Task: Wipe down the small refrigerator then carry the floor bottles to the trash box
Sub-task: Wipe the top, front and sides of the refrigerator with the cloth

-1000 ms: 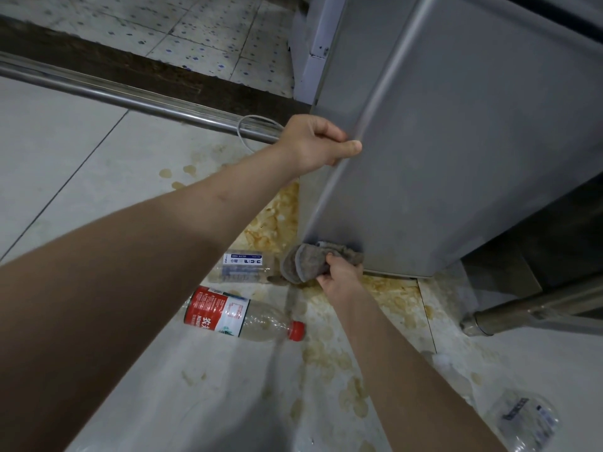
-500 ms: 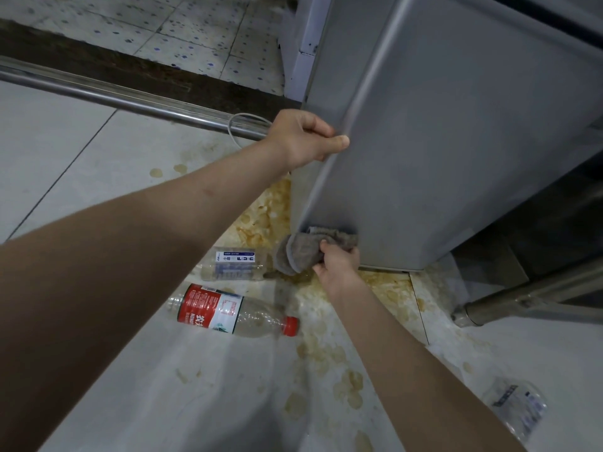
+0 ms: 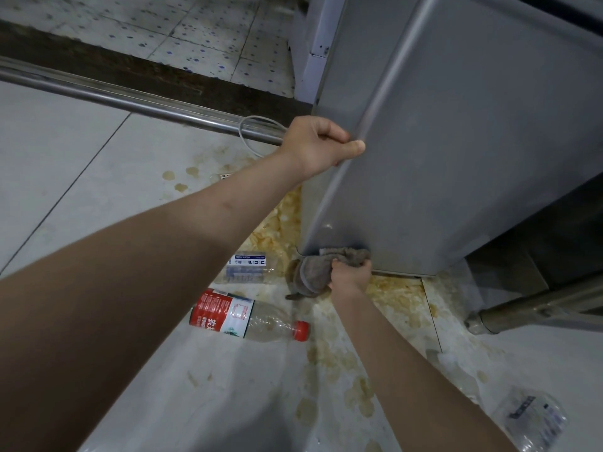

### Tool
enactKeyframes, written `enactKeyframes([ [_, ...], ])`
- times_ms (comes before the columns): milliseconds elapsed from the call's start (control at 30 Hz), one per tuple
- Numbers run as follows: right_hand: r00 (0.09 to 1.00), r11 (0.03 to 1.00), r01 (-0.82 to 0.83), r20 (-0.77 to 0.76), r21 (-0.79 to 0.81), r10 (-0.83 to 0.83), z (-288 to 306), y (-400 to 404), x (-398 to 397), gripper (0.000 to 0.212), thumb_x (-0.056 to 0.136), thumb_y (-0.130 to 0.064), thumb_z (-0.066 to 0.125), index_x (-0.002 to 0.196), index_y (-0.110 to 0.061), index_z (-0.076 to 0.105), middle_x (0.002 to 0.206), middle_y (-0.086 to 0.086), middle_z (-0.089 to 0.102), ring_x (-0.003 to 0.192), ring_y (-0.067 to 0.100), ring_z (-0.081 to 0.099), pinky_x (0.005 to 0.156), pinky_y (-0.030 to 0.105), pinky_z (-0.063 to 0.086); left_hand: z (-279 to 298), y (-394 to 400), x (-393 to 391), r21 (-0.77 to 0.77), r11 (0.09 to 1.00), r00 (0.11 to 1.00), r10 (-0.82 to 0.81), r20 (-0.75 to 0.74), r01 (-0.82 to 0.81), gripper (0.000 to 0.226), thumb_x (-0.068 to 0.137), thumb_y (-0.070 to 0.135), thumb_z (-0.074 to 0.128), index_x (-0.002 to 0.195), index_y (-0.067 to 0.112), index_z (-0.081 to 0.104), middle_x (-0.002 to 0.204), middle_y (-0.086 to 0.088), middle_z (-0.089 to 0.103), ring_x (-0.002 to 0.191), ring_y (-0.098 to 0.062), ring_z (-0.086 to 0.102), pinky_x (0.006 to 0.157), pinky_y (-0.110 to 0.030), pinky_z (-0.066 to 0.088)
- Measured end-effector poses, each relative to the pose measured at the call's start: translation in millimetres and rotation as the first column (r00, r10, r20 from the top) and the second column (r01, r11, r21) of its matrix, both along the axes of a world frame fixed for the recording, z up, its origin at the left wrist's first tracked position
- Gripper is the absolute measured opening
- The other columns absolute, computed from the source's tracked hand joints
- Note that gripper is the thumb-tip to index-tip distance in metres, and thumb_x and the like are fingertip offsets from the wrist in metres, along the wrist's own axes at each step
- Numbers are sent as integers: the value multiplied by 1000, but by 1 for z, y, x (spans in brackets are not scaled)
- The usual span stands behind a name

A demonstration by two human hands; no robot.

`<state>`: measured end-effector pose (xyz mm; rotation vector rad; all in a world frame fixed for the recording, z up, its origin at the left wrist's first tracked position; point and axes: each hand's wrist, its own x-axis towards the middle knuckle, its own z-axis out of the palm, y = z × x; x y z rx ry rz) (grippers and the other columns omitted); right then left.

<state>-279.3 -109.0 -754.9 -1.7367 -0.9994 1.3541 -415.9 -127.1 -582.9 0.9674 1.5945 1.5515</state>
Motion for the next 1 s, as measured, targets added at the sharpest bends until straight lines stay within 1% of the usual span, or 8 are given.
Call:
enactKeyframes([
  [100, 995, 976, 66, 55, 206, -79, 5, -4, -10, 25, 82, 7, 60, 98, -8, 46, 97, 5, 50, 94, 18, 50, 83, 18, 40, -1, 0, 1, -1, 1000, 1000, 5, 1, -5, 20, 73, 13, 79, 71, 12, 58, 70, -6, 59, 68, -17, 58, 79, -31, 55],
  [233, 980, 941, -52, 200, 333, -17, 10, -8, -1, 25, 84, -2, 62, 105, -8, 49, 97, 7, 55, 87, 17, 52, 77, 20, 43, -2, 0, 0, 11, 1000, 1000, -3, 5, 3, 21, 73, 14, 79, 72, 13, 59, 72, -6, 60, 70, -18, 59, 81, -33, 55],
  [400, 952, 951, -112, 305, 288, 20, 1, -8, 5, 33, 86, -9, 59, 116, -3, 46, 102, 15, 59, 84, 22, 54, 77, 31, 43, -4, 1, 0, 19, 1000, 1000, -3, 11, 3, 21, 73, 15, 79, 72, 14, 59, 70, -4, 59, 67, -16, 58, 80, -32, 55],
  [567, 934, 969, -21, 351, 246, -69, -6, -11, 4, 51, 83, -17, 69, 124, -2, 42, 124, 17, 56, 113, 32, 55, 89, 35, 44, -6, 3, -1, 27, 1000, 1000, -5, 22, 4, 20, 73, 14, 79, 71, 14, 59, 66, -2, 58, 60, -11, 56, 72, -25, 54],
  [733, 863, 983, -141, 502, 115, 65, -12, -9, 8, 58, 95, -34, 50, 141, -7, 27, 130, 21, 51, 115, 38, 53, 89, 41, 44, -5, 1, -1, 28, 1000, 1000, -9, 21, 9, 20, 74, 14, 78, 71, 14, 58, 67, -1, 57, 60, -10, 55, 63, -17, 52],
  [800, 900, 990, -134, 424, 43, 103, -14, -6, 3, 64, 96, -37, 45, 147, -14, 14, 136, 20, 46, 117, 41, 50, 92, 47, 47, -4, 0, -1, 22, 1000, 1000, -13, 20, 12, 20, 75, 15, 77, 71, 14, 58, 67, -1, 57, 59, -9, 55, 54, -11, 48],
  [900, 998, 997, -31, 44, -67, 33, -13, -5, 0, 62, 94, -37, 49, 144, -32, 12, 139, 9, 39, 118, 43, 49, 78, 53, 53, -3, -1, 0, 27, 1000, 999, -17, 31, 16, 19, 76, 14, 77, 72, 14, 58, 67, -1, 57, 58, -8, 54, 53, -10, 48],
  [1000, 928, 980, 15, -362, -198, -87, -2, -3, 2, 46, 93, -45, 47, 134, -35, 28, 139, 7, 40, 118, 40, 50, 76, 49, 49, -3, -2, 1, 32, 999, 999, -14, 32, 13, 19, 76, 13, 76, 72, 13, 58, 67, -1, 57, 59, -9, 54, 61, -14, 51],
])
